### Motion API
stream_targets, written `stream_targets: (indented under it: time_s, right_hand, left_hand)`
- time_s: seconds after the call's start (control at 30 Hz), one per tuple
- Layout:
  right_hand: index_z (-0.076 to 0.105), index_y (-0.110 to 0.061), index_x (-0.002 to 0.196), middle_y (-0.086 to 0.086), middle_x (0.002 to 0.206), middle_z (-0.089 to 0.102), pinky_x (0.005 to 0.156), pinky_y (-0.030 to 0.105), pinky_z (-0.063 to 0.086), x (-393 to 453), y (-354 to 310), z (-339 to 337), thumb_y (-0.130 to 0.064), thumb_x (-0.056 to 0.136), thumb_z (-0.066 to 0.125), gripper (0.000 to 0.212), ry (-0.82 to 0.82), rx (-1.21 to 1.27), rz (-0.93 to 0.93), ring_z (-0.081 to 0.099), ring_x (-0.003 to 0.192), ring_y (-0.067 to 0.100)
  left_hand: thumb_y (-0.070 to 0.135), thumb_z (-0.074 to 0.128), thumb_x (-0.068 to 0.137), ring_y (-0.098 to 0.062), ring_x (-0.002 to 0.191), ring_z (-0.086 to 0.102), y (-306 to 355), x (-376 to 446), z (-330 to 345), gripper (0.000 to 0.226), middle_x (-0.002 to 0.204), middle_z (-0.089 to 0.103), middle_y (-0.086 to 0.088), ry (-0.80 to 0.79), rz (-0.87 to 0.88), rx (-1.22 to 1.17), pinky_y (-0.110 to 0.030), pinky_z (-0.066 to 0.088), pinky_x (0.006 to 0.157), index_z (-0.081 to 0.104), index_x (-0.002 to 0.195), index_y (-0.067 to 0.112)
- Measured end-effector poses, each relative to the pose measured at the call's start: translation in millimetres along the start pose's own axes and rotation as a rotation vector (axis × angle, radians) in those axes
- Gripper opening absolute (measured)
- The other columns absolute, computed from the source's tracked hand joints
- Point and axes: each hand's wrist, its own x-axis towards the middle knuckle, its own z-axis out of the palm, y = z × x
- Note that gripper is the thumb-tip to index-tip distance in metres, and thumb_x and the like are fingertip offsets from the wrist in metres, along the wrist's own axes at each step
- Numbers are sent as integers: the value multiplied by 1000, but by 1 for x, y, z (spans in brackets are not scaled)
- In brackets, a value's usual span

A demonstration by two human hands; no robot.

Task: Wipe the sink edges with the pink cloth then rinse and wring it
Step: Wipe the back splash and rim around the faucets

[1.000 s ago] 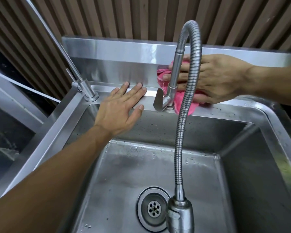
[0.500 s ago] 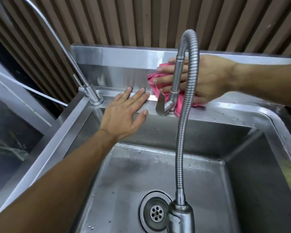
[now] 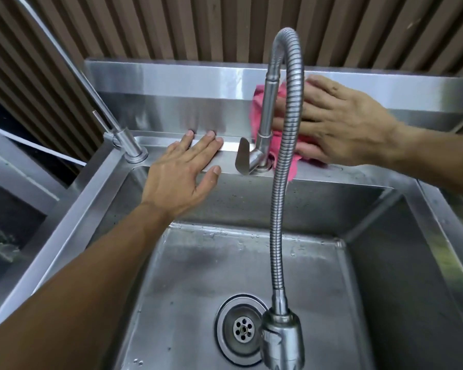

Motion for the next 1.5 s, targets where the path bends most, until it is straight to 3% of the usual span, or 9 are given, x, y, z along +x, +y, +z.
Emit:
stream_targets:
  time_s: [0.17,0.4,0.53,0.7,0.8,0.93,1.1,1.37,1.5]
  right_hand:
    - [14,-26,165,8,173,9,129,52,9,-6,-23,6,-55,106,38,70,30,-57,208,7,159,35]
    - [27,-24,161,4,172,18,130,50,5,90,-3,-25,-57,100,35,71,-73,-220,-283,13,158,30]
    - [9,-30,165,2,174,4,129,51,9,54,-8,-15,-60,103,30,72,-63,-127,53,0,160,28]
    - [22,-20,164,9,172,14,130,47,7,-12,-36,-3,-33,103,54,69,54,130,498,8,159,36]
    - [36,-18,159,6,169,25,126,52,24,-33,-54,-12,-22,101,57,61,116,300,731,19,157,33]
    - [38,-29,155,-2,166,35,116,51,42,-32,-85,-34,-36,92,52,65,133,521,1065,35,151,24]
    - [9,-11,164,15,172,0,129,47,-2,-8,-139,-20,-43,105,35,72,-130,495,1116,-2,159,35]
    - [47,-16,149,5,152,53,125,34,18,-1,-133,-14,-38,107,43,47,-72,522,825,45,140,24]
    - [53,-29,136,5,143,58,105,42,43,-41,-111,-17,-39,103,39,37,-39,548,1113,51,129,28]
  left_hand:
    - [52,27,105,-27,157,24,1,-2,1,61,165,32,7,-5,0,3,-45,25,124,33,161,30]
    - [51,27,105,-28,156,25,3,0,1,61,165,32,8,3,-7,-11,-44,24,125,32,161,31]
    - [52,25,105,-26,157,24,-2,-1,2,60,165,29,10,-3,16,-23,-44,24,125,30,162,32]
    - [53,21,105,-24,158,18,-1,-2,0,62,167,27,9,-8,26,-33,-43,18,127,29,162,32]
    - [56,16,104,-23,160,-6,-4,-1,-1,65,172,12,7,-38,45,-21,-46,5,129,20,164,32]
    - [45,24,106,-23,157,-22,1,27,-13,66,174,-3,-5,109,232,12,-46,-13,127,12,166,20]
    - [32,30,106,-38,159,-4,16,82,-28,66,173,-5,-11,248,460,180,-49,-12,126,14,165,9]
    - [27,39,105,-37,159,7,18,97,-20,65,172,14,-14,317,579,246,-53,-1,128,21,163,3]
    - [27,38,109,-36,160,6,13,101,-13,63,173,10,-12,361,608,255,-56,6,128,17,164,5]
